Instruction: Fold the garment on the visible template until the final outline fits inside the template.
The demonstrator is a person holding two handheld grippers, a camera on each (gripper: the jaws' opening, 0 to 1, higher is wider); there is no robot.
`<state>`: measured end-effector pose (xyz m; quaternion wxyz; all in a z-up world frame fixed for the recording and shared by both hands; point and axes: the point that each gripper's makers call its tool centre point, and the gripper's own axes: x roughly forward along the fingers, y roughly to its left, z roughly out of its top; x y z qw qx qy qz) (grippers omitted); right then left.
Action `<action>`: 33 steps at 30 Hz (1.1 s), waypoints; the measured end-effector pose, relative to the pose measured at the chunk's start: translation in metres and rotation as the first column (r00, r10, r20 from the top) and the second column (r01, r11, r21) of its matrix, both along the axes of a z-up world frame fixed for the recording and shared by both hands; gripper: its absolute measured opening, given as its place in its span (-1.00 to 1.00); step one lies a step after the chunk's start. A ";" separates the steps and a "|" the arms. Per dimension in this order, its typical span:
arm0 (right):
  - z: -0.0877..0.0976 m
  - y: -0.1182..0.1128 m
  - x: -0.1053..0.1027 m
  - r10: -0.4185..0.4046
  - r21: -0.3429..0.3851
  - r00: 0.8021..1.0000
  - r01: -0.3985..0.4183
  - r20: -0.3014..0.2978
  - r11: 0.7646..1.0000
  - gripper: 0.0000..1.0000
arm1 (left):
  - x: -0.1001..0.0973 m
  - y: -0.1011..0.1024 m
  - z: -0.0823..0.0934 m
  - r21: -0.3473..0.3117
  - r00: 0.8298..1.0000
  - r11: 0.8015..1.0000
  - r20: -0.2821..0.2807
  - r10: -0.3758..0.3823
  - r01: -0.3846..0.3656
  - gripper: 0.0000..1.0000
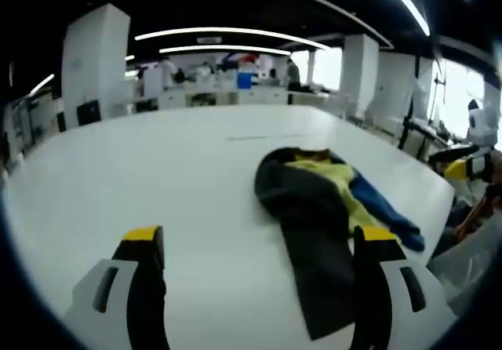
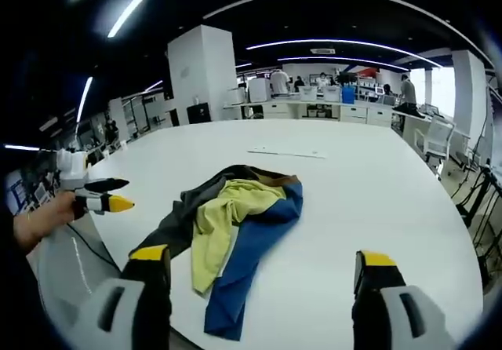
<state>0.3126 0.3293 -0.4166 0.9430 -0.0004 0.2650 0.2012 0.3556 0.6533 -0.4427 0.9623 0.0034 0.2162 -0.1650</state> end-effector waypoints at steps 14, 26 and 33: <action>0.003 -0.005 0.004 -0.012 0.016 1.000 0.012 0.016 1.000 0.99 | -0.001 -0.002 0.000 0.005 1.000 1.000 0.003 -0.006 0.006 0.93; 0.012 -0.012 0.008 -0.050 0.031 0.997 0.048 0.052 0.998 0.86 | -0.002 -0.004 -0.001 0.008 1.000 1.000 -0.004 -0.016 0.016 0.90; 0.013 -0.013 0.010 -0.059 0.035 0.997 0.058 0.051 0.998 0.86 | -0.003 -0.004 -0.002 0.005 1.000 1.000 -0.007 -0.020 0.020 0.87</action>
